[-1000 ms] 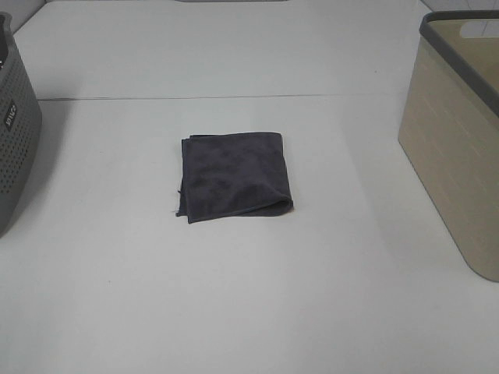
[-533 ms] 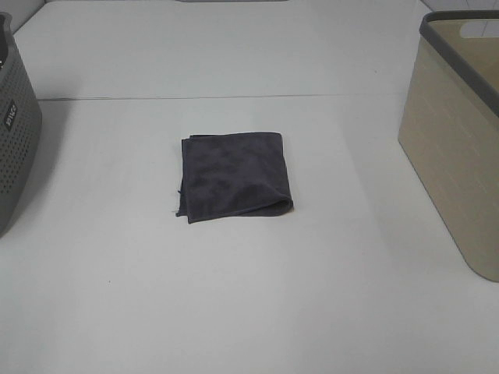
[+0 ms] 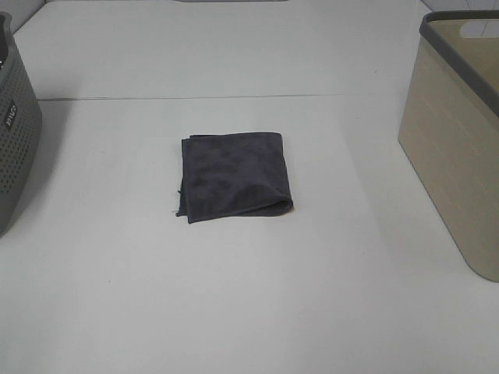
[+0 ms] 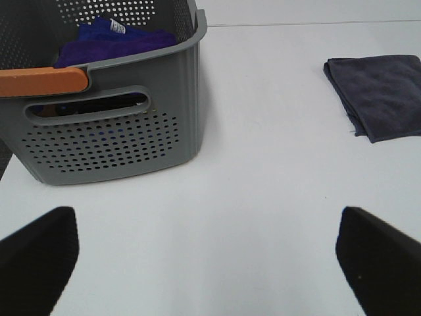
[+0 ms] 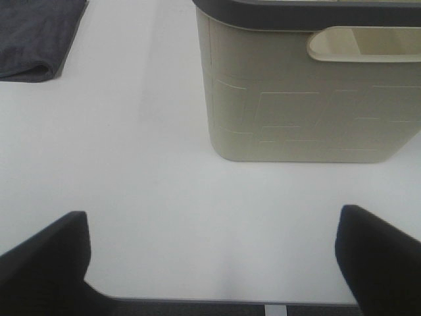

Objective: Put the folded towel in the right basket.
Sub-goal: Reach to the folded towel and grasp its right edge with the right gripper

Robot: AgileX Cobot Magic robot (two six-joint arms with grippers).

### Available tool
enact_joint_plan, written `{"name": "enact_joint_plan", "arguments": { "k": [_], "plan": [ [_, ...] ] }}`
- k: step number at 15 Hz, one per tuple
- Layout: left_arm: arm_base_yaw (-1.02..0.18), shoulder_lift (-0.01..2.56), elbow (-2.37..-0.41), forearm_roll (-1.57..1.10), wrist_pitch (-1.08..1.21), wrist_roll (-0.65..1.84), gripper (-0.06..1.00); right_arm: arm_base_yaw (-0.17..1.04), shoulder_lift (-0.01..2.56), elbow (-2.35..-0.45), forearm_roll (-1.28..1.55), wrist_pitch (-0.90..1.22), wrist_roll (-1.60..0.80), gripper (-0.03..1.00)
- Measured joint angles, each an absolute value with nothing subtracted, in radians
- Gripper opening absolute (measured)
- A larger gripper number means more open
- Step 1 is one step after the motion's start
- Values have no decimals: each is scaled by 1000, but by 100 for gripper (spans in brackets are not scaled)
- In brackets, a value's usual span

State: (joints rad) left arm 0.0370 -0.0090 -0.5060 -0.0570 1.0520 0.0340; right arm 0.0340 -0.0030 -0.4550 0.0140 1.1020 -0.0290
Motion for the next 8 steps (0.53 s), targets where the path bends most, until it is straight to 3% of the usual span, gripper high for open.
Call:
{"name": "enact_joint_plan", "arguments": {
  "k": [4,6,7,8],
  "plan": [
    [37,-9,-506,-57,1052,34,99,33,20,-488,14,1122,-62,97],
    [37,-9,-506,-57,1052,34,99,33,210,-620,14,1187,-63,97],
    [37,-9,-506,-57,1052,34,99,33,484,-809,18,1222,-63,97],
    [37,-9,-506,-57,1052,34,99,33,552,-866,19,1222,-63,97]
  ]
}}
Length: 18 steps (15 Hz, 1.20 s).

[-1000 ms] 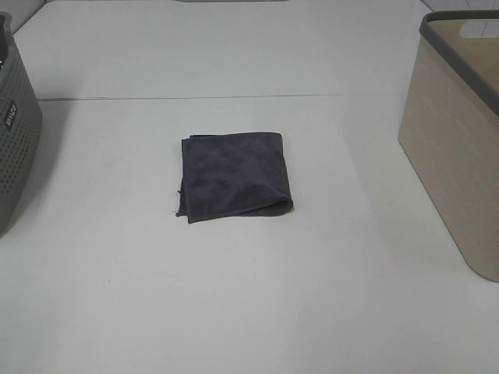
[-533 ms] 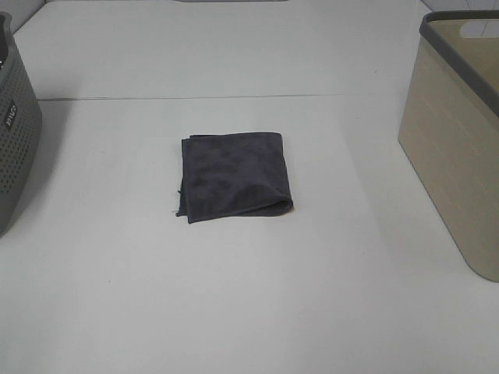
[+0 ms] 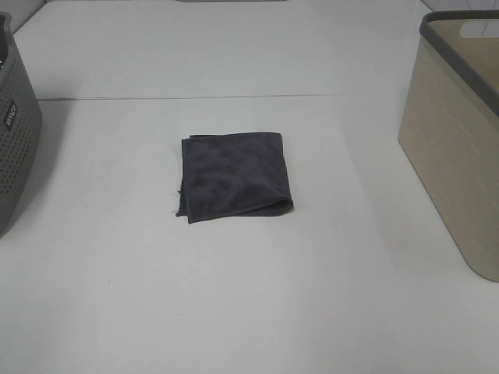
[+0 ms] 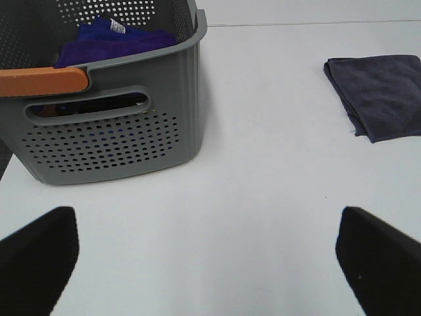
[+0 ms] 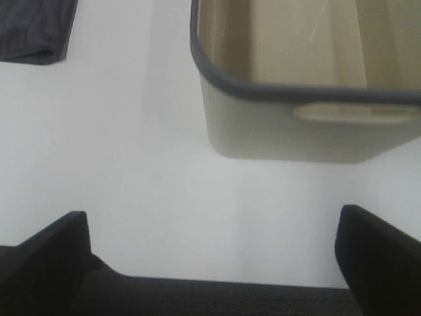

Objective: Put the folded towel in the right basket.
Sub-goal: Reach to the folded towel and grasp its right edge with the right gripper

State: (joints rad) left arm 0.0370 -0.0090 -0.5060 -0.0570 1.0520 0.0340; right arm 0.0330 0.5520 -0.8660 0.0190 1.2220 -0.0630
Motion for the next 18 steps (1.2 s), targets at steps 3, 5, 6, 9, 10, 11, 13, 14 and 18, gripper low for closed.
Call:
{"name": "enact_joint_plan", "arguments": {
  "k": [3,5,6,9,10,11,13,14,18],
  "plan": [
    [37,-9,-506,-57,1052,34,99,33,852,-1122,21,1221,-63,97],
    [37,-9,-506,-57,1052,34,99,33,961,-1220,22,1221,-63,97],
    [37,-9,-506,-57,1052,34,99,33,1020,-1268,32,1221,-63,97],
    [37,-9,-506,-57,1052,34,99,33,1264,-1386,223,1219,-72,97],
    [37,-9,-506,-57,1052,34,99,38,1341,-1407,285,1212,-87,97],
    [37,-9,-506,-57,1052,34,99,48,1387,-1421,306,1204,-91,97],
    [37,-9,-506,-57,1052,34,99,116,1573,-1501,333,1190,-99,97],
    [37,-9,-506,-57,1052,34,99,155,1655,-1548,338,1177,-106,96],
    [37,-9,-506,-57,1052,34,99,207,1955,-1721,420,1161,-134,96]
  ]
}}
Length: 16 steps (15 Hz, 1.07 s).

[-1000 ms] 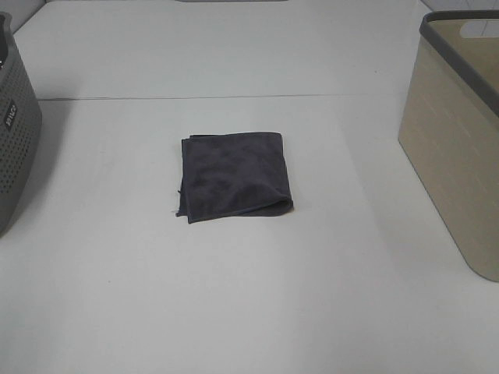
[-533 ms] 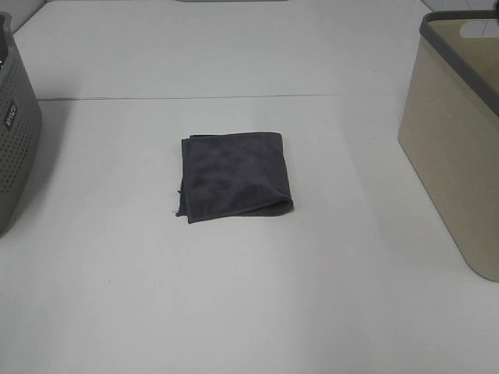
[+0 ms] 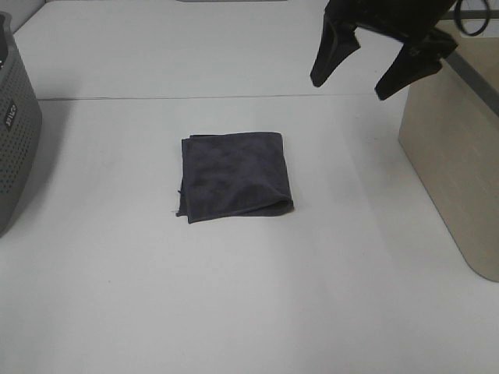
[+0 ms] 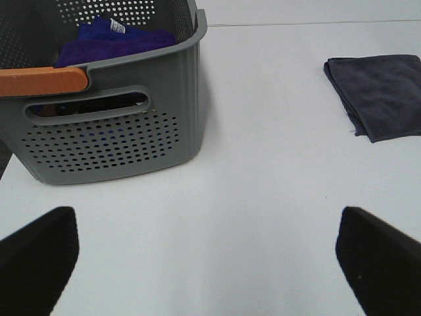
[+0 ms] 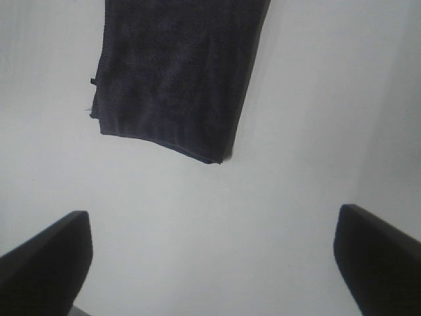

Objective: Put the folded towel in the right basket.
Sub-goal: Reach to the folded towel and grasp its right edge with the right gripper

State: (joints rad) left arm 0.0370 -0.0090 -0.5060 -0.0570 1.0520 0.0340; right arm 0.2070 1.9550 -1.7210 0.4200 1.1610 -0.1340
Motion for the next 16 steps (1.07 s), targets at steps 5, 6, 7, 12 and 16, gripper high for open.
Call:
{"name": "enact_joint_plan", "arguments": {
  "k": [5,6,7,12,16],
  "plan": [
    [37,-9,-506,-57,1052,34,99,207,2179,-1756,503,1074,-188,95],
    [37,-9,-506,-57,1052,34,99,207,2207,-1756,510,1060,-198,95],
    [37,-9,-506,-57,1052,34,99,207,2231,-1756,523,1041,-215,95],
    [37,-9,-506,-57,1052,34,99,207,2295,-1756,561,917,-248,95],
    [37,-9,-506,-57,1052,34,99,207,2352,-1759,566,904,-258,95]
  ]
}}
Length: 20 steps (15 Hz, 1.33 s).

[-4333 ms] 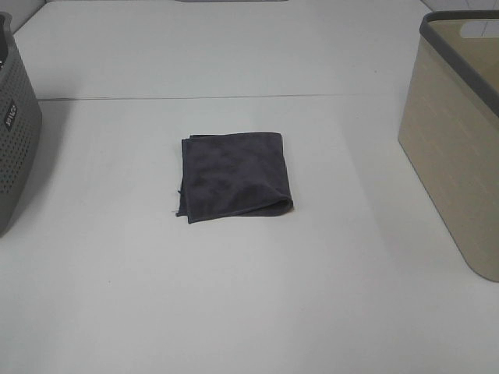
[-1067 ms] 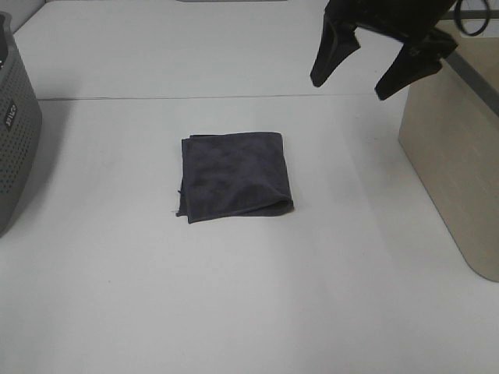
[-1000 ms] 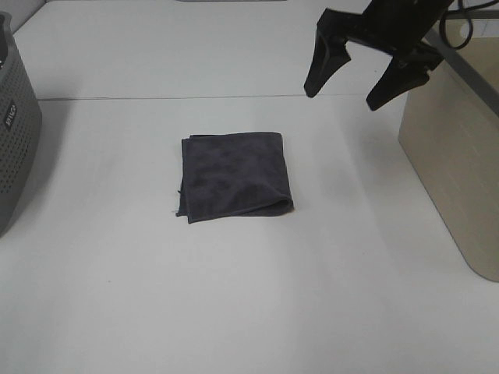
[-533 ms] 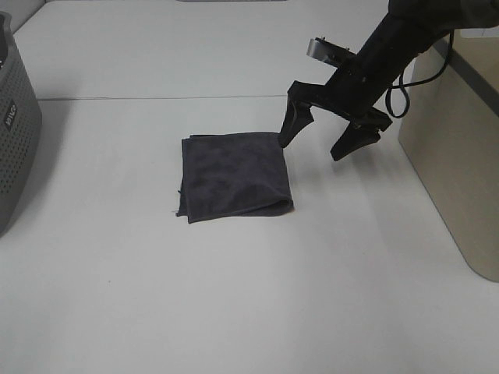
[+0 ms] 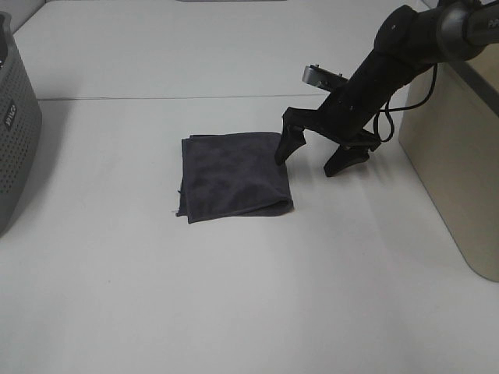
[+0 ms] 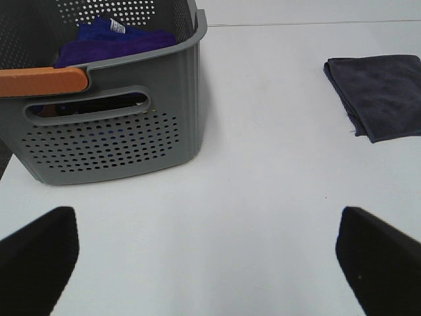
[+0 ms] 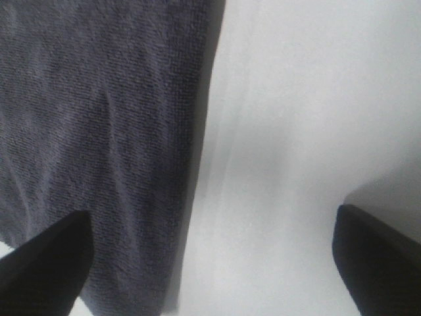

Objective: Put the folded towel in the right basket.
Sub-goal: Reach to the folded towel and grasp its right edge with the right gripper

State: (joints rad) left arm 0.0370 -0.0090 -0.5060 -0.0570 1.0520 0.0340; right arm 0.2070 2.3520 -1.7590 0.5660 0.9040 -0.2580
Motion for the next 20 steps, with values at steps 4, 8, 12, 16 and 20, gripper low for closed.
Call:
{"name": "enact_joint_plan", "arguments": {
  "k": [4,8,12,16,20],
  "plan": [
    [37,-9,-506,-57,1052,34,99,207,2362,-1760,576,858,-265,94],
    [37,-9,-506,-57,1052,34,99,209,2389,-1777,644,864,-264,94],
    [37,-9,-506,-57,1052,34,99,276,2409,-1782,689,830,-251,93],
    [37,-9,-506,-57,1052,34,99,377,2447,-1793,710,710,-187,66],
    [37,-9,-506,-57,1052,34,99,388,2467,-1791,727,673,-179,7]
  ]
}}
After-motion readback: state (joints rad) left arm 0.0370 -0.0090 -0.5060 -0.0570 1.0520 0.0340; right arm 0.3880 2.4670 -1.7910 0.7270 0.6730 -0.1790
